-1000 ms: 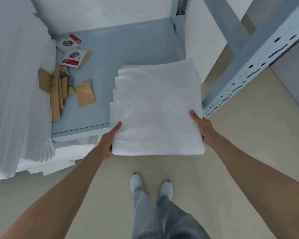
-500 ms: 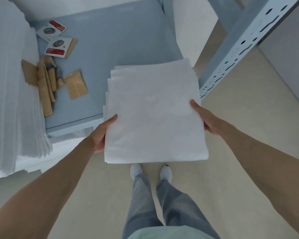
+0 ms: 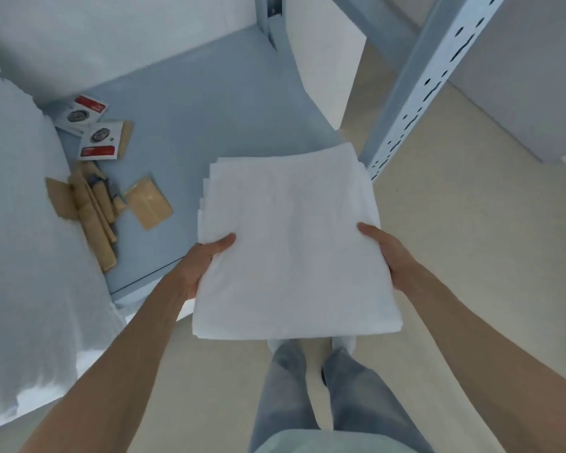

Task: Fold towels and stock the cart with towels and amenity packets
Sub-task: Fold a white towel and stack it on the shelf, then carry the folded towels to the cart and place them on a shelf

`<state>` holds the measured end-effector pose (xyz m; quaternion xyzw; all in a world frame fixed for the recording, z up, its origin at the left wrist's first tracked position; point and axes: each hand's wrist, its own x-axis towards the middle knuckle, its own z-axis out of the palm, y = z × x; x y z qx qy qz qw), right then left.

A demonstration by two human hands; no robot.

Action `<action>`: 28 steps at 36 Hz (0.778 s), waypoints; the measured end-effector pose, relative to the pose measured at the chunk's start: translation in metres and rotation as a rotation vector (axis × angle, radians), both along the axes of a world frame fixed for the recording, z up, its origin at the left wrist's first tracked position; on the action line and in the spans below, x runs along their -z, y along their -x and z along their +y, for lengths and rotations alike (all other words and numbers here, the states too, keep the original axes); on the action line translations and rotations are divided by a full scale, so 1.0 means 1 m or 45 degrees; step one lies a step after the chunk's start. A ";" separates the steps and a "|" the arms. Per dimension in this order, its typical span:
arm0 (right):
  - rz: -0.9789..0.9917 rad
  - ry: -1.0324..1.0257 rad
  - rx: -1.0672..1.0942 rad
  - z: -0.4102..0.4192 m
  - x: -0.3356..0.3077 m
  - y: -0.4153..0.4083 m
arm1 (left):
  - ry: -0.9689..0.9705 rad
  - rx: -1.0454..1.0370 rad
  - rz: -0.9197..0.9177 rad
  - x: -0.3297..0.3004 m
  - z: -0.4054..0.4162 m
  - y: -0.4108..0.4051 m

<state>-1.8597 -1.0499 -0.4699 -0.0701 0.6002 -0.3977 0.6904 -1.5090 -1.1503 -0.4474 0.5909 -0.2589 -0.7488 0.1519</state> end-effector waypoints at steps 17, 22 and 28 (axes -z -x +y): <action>0.211 0.175 0.241 0.150 -0.071 0.075 | 0.366 0.221 0.031 -0.056 0.113 0.121; 0.237 0.229 0.298 0.219 -0.093 0.128 | 0.555 0.325 -0.007 -0.087 0.175 0.181; 0.314 0.305 0.374 0.296 -0.126 0.197 | 0.653 0.371 0.065 -0.107 0.246 0.257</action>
